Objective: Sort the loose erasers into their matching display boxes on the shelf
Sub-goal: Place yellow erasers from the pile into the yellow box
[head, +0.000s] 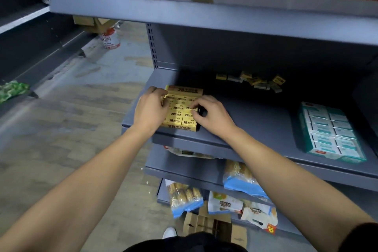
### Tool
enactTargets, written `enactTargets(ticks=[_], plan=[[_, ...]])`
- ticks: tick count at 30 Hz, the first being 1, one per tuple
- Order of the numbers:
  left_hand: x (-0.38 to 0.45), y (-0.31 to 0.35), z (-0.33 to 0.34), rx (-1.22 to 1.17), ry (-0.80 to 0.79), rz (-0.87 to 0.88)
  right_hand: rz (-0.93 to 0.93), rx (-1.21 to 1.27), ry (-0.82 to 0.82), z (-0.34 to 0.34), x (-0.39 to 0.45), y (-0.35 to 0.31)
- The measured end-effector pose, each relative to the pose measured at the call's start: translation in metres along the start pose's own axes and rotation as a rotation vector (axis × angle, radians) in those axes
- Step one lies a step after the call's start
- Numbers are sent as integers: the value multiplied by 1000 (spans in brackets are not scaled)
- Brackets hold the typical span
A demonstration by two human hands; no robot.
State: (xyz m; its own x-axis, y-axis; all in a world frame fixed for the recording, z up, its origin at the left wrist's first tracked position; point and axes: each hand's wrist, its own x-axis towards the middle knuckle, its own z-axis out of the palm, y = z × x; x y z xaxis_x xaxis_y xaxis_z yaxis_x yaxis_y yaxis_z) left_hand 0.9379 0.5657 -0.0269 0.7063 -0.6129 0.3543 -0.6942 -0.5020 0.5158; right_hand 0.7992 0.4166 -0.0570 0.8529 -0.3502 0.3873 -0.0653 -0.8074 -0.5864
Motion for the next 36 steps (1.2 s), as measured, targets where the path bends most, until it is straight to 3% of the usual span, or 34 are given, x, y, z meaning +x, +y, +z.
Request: enactTargets(ticks=[15,23,30,36], plan=[[-5,0,2,-24,-16,2,42,-52,16,8,-2,-8],[4,29,24,-46,-80,120,1,-103,2,-6,-6,-1],[18,72,58,-40,-155,275,253,-230,214,-38,-26,30],[29,103,89,-31,-221,335,333,-356,259,-62,-27,60]])
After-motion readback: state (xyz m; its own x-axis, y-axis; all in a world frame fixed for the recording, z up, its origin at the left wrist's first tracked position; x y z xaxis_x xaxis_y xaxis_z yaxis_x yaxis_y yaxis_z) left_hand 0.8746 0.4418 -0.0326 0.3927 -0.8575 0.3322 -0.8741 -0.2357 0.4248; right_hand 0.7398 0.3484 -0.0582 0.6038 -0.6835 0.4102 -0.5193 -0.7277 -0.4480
